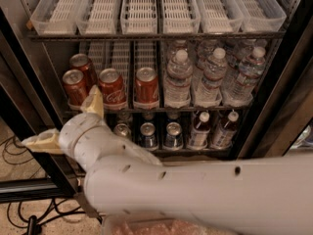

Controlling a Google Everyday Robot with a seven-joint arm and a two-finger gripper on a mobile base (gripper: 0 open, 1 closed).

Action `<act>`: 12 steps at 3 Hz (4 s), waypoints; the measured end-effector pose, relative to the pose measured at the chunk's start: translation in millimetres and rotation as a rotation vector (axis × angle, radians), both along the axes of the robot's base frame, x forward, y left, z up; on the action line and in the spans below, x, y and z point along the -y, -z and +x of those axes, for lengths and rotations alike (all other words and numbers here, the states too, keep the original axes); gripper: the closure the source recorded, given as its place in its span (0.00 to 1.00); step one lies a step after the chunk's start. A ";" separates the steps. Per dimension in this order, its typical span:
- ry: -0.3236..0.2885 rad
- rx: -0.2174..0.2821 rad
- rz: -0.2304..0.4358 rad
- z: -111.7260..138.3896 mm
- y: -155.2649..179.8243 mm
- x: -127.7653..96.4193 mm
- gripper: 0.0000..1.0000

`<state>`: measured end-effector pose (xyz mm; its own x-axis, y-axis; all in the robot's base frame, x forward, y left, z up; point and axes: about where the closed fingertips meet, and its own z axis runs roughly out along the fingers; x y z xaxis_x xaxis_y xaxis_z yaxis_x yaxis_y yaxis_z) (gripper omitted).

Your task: Pick coke can from middle shelf of fridge

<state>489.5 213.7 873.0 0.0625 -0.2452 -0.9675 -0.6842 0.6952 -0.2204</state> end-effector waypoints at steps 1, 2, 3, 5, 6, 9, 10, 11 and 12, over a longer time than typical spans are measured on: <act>0.088 0.027 -0.035 -18.2 -2.2 15.7 0.00; 0.137 -0.037 -0.008 -14.9 5.1 23.0 0.00; 0.127 -0.040 0.004 -14.2 7.4 19.7 0.00; 0.154 -0.041 -0.028 3.5 33.5 16.3 0.23; 0.160 -0.017 -0.047 11.4 37.4 12.2 0.24; 0.191 0.024 -0.035 27.5 36.8 8.4 0.18; 0.192 0.041 -0.015 29.0 31.4 5.4 0.24; 0.196 0.056 0.005 33.8 26.7 1.0 0.28; 0.207 0.063 0.017 39.2 26.3 -2.0 0.33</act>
Offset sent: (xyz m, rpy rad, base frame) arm -0.0162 -0.0127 0.0024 -0.0330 -0.0295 -0.0697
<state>528.7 215.6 846.8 0.0731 -0.2428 -0.9673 -0.5113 0.8236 -0.2454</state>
